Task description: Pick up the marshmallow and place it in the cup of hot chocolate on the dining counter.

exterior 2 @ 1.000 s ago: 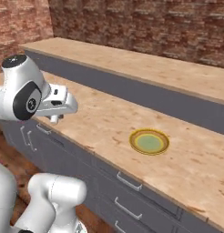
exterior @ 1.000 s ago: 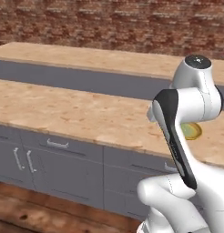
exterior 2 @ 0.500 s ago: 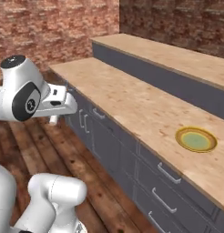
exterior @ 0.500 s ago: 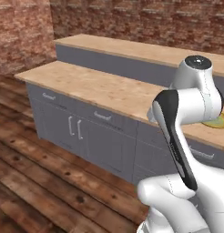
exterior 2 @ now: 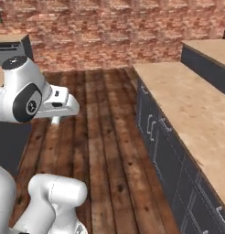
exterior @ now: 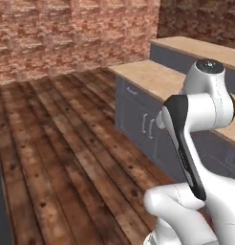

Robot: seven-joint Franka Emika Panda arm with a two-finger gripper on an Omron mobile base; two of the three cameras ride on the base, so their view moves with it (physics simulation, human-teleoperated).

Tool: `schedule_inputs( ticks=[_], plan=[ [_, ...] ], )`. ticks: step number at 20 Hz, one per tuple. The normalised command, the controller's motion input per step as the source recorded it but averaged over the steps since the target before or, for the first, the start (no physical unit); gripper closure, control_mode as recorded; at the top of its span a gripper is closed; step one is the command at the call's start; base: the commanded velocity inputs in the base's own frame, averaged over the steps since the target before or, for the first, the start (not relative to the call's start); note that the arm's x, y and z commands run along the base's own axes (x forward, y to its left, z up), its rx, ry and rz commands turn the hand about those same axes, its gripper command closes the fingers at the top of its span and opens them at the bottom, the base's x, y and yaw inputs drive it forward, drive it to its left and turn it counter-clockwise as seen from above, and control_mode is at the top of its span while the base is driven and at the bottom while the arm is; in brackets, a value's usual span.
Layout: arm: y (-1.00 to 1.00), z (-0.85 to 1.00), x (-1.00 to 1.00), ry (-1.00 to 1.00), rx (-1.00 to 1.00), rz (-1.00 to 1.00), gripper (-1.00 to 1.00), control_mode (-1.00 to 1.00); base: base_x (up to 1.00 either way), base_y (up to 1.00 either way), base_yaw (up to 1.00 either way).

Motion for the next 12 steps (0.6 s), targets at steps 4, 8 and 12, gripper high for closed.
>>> schedule_inputs(
  ticks=[4, 8, 12],
  plan=[
    [0.00, 0.00, 0.00, 0.00, 0.00, 0.00, 1.00, 1.00, 0.00, 0.00, 1.00],
    [0.00, 0.00, 0.00, 0.00, 0.00, 0.00, 1.00, 1.00, 0.23, 0.00, 0.97],
    [0.00, 0.00, 0.00, 0.00, 0.00, 0.00, 1.00, 1.00, 0.76, -0.23, 0.59]
  ],
)
